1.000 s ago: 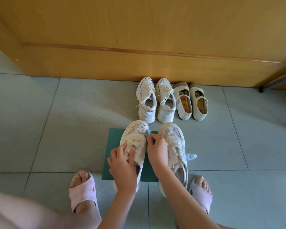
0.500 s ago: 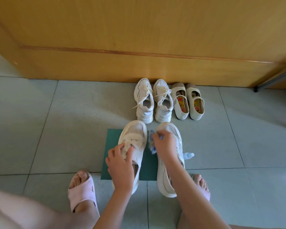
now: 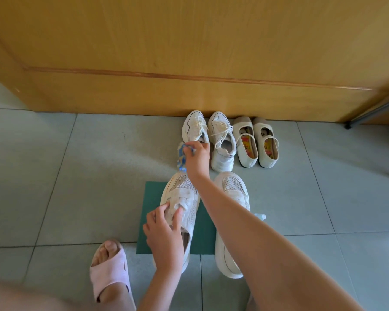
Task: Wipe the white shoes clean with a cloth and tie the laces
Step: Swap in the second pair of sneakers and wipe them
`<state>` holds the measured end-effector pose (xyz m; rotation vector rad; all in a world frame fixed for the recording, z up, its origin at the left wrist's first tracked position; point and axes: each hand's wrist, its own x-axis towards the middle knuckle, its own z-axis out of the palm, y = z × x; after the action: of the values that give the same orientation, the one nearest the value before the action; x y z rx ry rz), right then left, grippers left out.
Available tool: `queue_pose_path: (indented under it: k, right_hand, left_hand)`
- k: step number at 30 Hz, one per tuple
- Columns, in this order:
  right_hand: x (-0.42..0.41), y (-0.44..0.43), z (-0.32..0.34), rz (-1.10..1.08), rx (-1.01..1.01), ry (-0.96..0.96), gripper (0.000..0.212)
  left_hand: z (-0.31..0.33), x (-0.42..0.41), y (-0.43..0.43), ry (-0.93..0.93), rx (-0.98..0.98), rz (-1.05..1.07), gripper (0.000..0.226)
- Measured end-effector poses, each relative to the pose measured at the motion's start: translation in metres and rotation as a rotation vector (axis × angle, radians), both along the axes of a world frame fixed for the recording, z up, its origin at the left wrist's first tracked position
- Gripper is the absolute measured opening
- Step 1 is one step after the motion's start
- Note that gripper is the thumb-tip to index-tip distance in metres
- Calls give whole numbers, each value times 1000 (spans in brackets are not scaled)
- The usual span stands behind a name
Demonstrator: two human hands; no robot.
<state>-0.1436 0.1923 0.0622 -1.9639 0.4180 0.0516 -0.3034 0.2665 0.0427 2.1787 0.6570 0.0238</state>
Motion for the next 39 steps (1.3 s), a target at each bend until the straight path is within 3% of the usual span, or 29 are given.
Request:
queue_pose_path:
  k: [4,9,16,29,33,39]
  right_hand:
    - [-15,-8,-15,179,-82,19,20]
    - [-17,-30,-14,399,-158,41,35]
    - [-14,-35,-12,503,-237,68,27]
    - [-57,-39,-16,84,-124,22,19]
    - [-77,-36,-17,42,-166,16,22]
    - [-70,-37,6,20,-143,-32,8]
  left_hand:
    - [-1,1,0,-2,7,-1,37]
    - [-1,0,-1,-5,10,5,37]
    - [1,0,-1,6,10,-1,37]
    - [3,1,0,43,-1,-16,35]
    - [2,0,0,40,-9,-18,36]
    - [2,0,-2,44,-29,8,37]
